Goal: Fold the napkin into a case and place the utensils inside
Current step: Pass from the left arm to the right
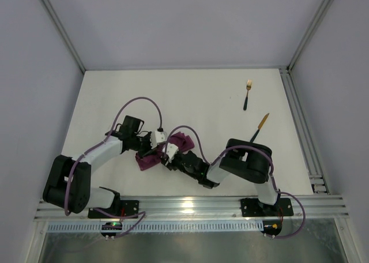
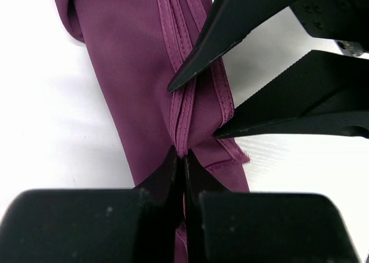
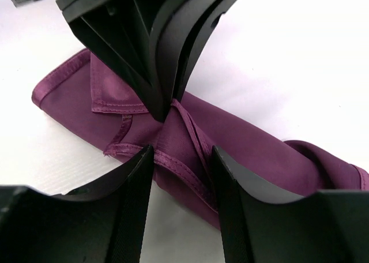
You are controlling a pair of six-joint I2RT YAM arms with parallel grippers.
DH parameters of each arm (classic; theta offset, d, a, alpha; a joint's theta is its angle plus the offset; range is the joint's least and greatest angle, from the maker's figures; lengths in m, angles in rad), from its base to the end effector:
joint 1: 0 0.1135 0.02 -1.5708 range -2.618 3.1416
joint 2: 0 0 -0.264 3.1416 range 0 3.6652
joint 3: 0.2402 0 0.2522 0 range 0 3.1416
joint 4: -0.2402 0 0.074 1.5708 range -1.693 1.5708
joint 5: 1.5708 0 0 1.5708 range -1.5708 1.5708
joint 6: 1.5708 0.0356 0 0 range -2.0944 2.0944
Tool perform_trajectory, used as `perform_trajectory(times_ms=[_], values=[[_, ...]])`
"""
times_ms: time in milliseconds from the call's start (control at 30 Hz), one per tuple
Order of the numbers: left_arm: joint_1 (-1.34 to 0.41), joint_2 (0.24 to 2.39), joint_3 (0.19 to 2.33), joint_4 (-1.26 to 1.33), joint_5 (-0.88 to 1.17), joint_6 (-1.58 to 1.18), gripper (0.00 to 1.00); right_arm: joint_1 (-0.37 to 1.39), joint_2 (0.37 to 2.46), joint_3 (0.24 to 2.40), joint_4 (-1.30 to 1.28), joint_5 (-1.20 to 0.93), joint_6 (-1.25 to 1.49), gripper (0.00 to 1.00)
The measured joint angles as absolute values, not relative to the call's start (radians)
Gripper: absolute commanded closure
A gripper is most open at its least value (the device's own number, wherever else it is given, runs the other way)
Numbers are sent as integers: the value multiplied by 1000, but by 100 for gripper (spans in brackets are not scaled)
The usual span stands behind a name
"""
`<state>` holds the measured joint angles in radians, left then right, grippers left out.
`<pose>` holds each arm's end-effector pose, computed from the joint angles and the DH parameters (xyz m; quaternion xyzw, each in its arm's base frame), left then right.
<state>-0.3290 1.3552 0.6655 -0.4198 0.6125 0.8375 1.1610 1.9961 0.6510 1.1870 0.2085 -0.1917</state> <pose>0.2173 -0.0958 0.1695 0.5687 0.7368 -0.2292 0.2848 0.1461 0.3178 0.1115 -0.4209 0.6323 0.2307 0.6081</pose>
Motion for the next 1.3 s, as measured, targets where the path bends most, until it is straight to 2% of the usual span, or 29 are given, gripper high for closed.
perform_trajectory(times_ms=[67, 367, 500, 600, 633, 667, 933, 1300], values=[[-329, 1355, 668, -416, 628, 836, 100, 1161, 1996, 644, 1180, 213, -192, 48], [-324, 1356, 669, -417, 649, 843, 100, 1161, 1996, 648, 1172, 226, -207, 48], [-318, 1362, 671, -420, 649, 845, 100, 1162, 1996, 664, 1143, 227, -211, 55], [-315, 1365, 676, -421, 648, 845, 95, 1164, 1999, 685, 1119, 231, -212, 70], [-315, 1366, 678, -421, 648, 845, 89, 1165, 2001, 690, 1115, 233, -212, 77], [-315, 1366, 680, -422, 645, 845, 87, 1165, 2002, 693, 1111, 236, -211, 78], [-315, 1375, 740, -543, 641, 877, 69, 1165, 2004, 700, 1072, 244, -203, 87], [-305, 1375, 926, -967, 727, 1056, 66, 1154, 2017, 704, 1077, 251, -180, 92]])
